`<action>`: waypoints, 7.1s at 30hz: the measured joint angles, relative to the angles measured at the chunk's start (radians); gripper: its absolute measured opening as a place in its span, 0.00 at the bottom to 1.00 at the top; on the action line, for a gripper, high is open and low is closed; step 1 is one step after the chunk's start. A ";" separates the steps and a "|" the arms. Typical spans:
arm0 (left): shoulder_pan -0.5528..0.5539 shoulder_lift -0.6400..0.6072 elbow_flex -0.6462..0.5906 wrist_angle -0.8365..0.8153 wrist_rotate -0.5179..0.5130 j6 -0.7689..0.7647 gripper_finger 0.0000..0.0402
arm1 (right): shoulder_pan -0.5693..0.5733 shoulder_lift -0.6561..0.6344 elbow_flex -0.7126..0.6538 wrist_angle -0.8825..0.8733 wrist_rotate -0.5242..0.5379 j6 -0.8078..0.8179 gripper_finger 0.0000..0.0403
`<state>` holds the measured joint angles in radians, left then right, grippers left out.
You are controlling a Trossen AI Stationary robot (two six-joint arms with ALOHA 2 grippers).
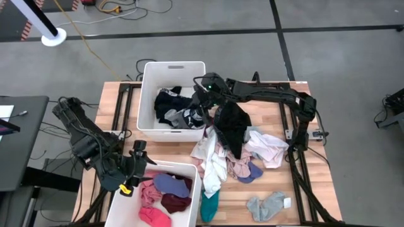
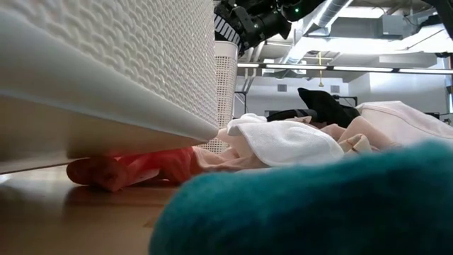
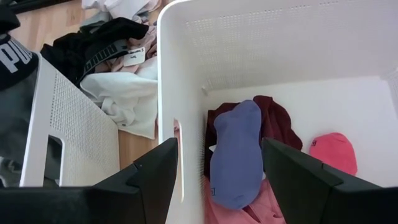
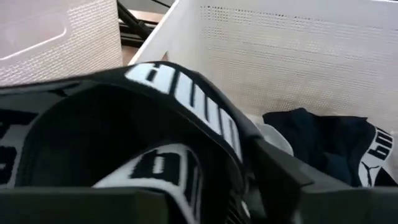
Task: Sort clothes
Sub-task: Put the gray underwear into the top white laundry bin, then put the white underwear into the bottom white laundry bin
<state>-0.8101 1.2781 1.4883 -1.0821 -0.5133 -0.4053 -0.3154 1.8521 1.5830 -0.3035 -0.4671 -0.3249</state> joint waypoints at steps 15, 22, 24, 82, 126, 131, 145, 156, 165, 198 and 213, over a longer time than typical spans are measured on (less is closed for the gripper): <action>0.000 0.000 0.000 0.000 0.000 -0.001 0.57 | -0.034 -0.004 0.210 -0.314 0.007 -0.049 0.57; 0.000 0.000 0.000 0.000 0.000 -0.001 0.57 | -0.029 -0.004 0.253 -0.441 0.028 -0.067 0.55; 0.000 0.000 0.000 0.000 0.000 -0.002 0.57 | -0.023 -0.004 0.253 -0.449 0.028 -0.067 0.55; 0.000 0.000 -0.160 0.621 -0.005 0.521 0.57 | 0.447 -0.285 0.149 -1.117 0.242 0.385 0.45; 0.000 0.000 -0.383 1.082 0.157 0.884 0.57 | 0.892 -0.605 -0.602 -0.830 0.901 1.387 0.45; 0.000 0.000 -0.383 1.063 0.157 0.864 0.57 | 0.849 -0.548 -0.602 -0.906 0.957 1.513 0.45; 0.000 0.000 -0.383 1.040 0.157 0.844 0.57 | 0.757 -0.342 -0.602 -0.934 0.966 1.577 0.45; 0.000 0.000 -0.383 1.027 0.156 0.825 0.57 | 0.727 -0.259 -0.602 -0.914 0.963 1.565 0.17; 0.000 0.000 -0.383 1.032 0.156 0.794 0.57 | 0.742 -0.264 -0.601 -0.897 0.963 1.548 0.01; 0.126 0.000 -0.383 1.153 0.157 0.782 0.57 | 1.011 -0.265 -0.095 -1.237 1.537 1.540 0.00; 0.219 0.000 -0.383 1.234 0.229 0.761 0.57 | 1.027 -0.265 0.119 -1.113 1.677 1.135 0.00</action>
<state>-0.5913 1.2778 1.1053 0.1518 -0.2840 0.3554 0.7120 1.5871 1.7017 -1.4166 1.2094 0.8099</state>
